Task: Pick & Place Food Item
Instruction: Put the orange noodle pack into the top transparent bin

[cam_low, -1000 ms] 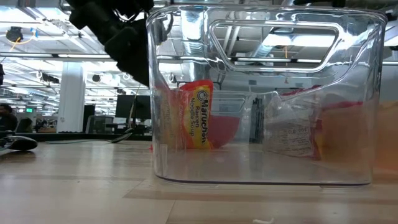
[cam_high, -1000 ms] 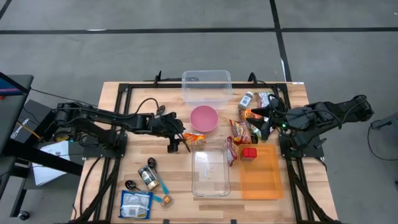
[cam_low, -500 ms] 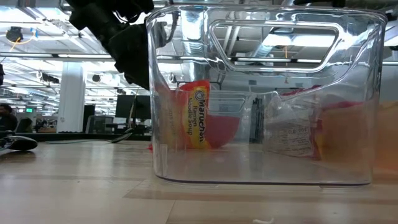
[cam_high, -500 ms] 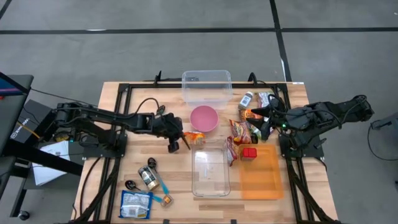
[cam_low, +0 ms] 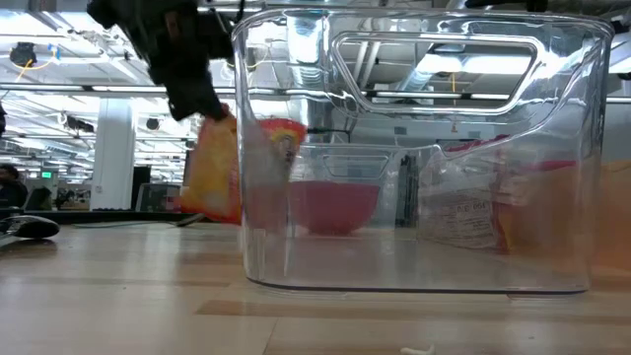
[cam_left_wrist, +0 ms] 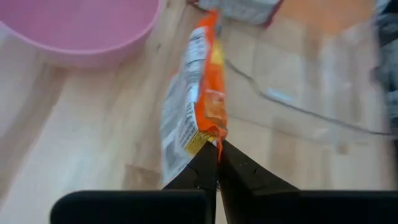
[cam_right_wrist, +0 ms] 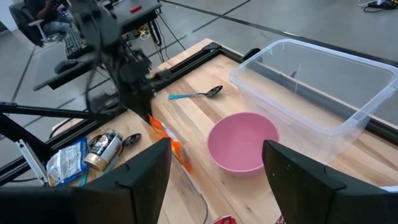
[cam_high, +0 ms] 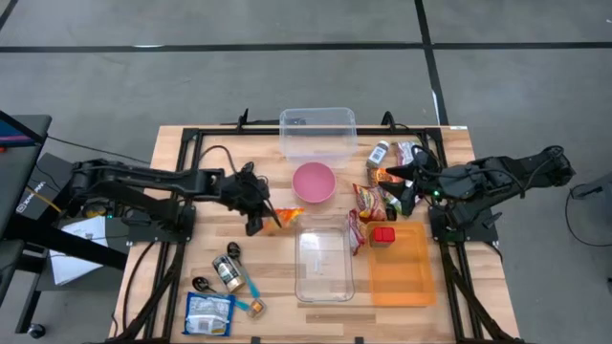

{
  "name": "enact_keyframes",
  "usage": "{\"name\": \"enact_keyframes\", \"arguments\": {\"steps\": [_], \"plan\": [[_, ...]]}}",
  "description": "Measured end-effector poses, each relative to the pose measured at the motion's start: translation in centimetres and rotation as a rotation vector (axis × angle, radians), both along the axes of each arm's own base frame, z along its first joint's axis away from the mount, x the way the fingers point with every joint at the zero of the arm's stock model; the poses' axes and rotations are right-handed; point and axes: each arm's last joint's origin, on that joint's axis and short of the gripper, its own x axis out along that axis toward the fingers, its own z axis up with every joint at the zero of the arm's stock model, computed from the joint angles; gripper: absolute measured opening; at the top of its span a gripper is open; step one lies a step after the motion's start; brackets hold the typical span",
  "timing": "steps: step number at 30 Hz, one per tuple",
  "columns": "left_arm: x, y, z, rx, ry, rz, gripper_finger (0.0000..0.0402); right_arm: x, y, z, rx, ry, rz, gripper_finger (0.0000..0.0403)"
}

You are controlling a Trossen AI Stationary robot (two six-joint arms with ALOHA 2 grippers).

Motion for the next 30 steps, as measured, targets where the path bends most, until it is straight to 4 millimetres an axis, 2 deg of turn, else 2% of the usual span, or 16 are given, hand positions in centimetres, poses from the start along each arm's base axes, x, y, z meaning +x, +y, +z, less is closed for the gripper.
{"name": "enact_keyframes", "arguments": {"steps": [7,11,15,21,30], "plan": [[-1.8,-0.6,1.4,-0.168,-0.008,-0.009,0.0001,0.1,0.1,-0.1,0.008,0.000,0.000,0.0245],[-2.0,-1.6,1.2,-0.218,0.030,-0.036,0.0001,0.1,0.4,-0.1,0.011,0.000,0.015,0.0245],[-2.4,-1.9,-0.3,-0.274,0.080,0.010,0.0000,0.1,0.4,-0.1,0.011,0.000,0.015,0.0245],[-3.1,-1.1,-3.1,-0.318,0.120,0.157,0.0000,0.1,0.3,-0.1,0.011,-0.001,0.010,0.0245],[-3.9,0.2,-4.9,-0.225,0.141,0.336,0.0002,0.1,0.3,-0.1,0.021,-0.006,0.005,0.0245]]}}
